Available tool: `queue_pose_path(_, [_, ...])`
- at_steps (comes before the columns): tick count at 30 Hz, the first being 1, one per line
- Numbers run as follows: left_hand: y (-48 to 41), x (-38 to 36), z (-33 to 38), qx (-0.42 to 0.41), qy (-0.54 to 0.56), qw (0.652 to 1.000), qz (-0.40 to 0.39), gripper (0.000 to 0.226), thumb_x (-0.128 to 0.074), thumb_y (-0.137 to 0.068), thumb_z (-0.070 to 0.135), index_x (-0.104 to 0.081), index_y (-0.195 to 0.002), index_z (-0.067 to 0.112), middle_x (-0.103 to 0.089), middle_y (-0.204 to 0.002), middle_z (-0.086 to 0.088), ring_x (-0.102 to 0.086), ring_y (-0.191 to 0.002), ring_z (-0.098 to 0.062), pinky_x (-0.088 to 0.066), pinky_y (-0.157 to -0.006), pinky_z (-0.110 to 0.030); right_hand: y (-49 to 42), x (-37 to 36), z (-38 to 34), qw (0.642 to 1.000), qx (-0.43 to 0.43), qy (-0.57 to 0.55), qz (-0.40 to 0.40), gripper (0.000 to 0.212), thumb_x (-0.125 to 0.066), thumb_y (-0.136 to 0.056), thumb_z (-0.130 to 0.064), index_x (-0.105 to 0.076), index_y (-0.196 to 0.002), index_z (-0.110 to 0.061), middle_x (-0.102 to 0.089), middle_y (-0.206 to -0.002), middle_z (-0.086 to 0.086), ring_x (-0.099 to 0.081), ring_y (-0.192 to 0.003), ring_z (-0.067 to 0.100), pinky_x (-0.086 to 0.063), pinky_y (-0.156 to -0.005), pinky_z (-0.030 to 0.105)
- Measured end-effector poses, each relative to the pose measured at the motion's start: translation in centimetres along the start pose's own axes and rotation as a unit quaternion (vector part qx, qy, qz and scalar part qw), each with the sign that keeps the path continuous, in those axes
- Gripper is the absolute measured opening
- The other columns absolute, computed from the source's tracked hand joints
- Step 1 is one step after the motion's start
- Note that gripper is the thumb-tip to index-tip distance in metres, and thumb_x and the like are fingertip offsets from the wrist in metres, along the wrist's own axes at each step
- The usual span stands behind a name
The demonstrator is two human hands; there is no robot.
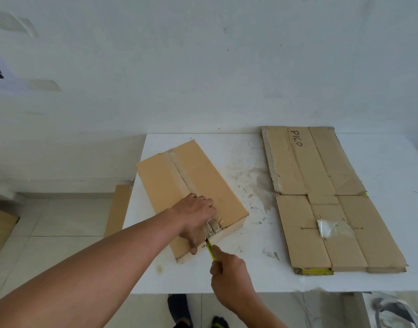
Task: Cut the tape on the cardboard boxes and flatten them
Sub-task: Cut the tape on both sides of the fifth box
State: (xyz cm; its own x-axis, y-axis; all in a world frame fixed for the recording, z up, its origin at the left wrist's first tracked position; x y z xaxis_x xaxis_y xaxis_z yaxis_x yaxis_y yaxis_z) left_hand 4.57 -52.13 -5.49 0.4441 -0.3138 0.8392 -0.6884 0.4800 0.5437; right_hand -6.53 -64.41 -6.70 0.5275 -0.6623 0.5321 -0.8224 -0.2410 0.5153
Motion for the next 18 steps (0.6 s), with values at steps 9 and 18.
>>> queue_pose_path(9, [-0.2, -0.1, -1.0, 0.029, 0.159, 0.986, 0.050, 0.036, -0.056, -0.098, 0.050, -0.067, -0.094, 0.015, -0.052, -0.104, 0.002, -0.051, -0.098, -0.016, -0.047, -0.080, -0.034, -0.3, 3.2, -0.3, 0.954, 0.060, 0.290, 0.034, 0.077, -0.045, -0.089, 0.004, -0.023, -0.156, -0.028, -0.035, -0.102, -0.002, -0.043, -0.076, 0.018, -0.038, -0.064, 0.027])
queue_pose_path(18, [-3.4, 2.3, 0.0, -0.041, -0.051, 0.997, 0.030, 0.081, -0.080, -0.084, 0.023, -0.036, -0.151, 0.026, -0.041, -0.140, -0.008, -0.044, -0.124, -0.029, -0.051, -0.087, -0.041, -0.7, 3.4, -0.9, 0.950, 0.047, 0.308, 0.021, 0.070, -0.047, -0.090, 0.003, -0.032, -0.152, -0.026, -0.034, -0.099, -0.003, -0.042, -0.080, 0.020, -0.041, -0.068, 0.030])
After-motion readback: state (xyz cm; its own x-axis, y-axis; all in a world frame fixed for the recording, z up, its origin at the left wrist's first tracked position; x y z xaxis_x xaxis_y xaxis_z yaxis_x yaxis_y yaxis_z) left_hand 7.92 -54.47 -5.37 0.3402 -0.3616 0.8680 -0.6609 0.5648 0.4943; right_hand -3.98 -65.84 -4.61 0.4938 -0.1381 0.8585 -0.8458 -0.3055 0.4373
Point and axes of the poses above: each hand's wrist, its own y-axis away from the middle knuckle, its own x-axis out of the back of the hand, z = x × y, the point moved 5 cm from there along -y, towards the middle knuckle
